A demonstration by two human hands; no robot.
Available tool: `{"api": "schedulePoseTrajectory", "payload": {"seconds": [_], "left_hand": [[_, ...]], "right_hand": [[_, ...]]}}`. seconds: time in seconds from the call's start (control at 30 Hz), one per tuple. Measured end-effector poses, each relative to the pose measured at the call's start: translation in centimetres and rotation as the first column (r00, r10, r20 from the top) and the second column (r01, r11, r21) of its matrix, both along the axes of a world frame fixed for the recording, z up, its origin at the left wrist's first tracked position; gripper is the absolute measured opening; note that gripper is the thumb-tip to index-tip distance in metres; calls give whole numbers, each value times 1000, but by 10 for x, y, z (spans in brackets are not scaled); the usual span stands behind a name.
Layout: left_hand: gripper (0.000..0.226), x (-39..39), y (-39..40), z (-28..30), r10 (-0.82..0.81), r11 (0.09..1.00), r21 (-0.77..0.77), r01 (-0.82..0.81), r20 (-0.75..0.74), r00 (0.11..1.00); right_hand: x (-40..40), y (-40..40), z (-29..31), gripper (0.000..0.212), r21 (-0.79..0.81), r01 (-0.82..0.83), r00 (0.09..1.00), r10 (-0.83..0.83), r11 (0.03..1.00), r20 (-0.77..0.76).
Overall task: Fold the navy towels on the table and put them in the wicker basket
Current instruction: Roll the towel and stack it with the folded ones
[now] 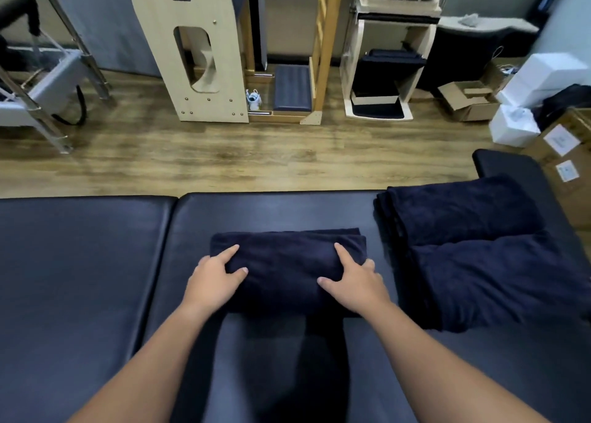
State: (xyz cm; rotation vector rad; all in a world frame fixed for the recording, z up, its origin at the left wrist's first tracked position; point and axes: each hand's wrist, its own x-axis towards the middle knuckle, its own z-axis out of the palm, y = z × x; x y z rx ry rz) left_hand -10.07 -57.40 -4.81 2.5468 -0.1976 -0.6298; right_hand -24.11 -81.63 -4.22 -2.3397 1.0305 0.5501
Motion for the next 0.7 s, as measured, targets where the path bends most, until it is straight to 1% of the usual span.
{"api": "schedulePoseTrajectory", "payload": {"seconds": [0.1, 0.23, 0.43, 0.7], "left_hand": [[62, -22, 8, 8, -62, 998, 34, 61, 20, 998], [63, -61, 13, 19, -150, 978, 155, 138, 71, 986], [69, -106, 17, 26, -233, 958, 180, 225, 26, 972], [73, -160, 5, 28, -276, 944, 181, 277, -34, 961]], "right_hand": [[-35, 18, 1, 88, -3, 15, 1000, -15, 1000, 0], [-82, 38, 2, 88, -10, 45, 999, -45, 999, -14], [-138, 43, 7, 92, -23, 48, 997, -49, 999, -53], [-201, 37, 6, 94, -27, 85, 994, -86, 996, -70]]}}
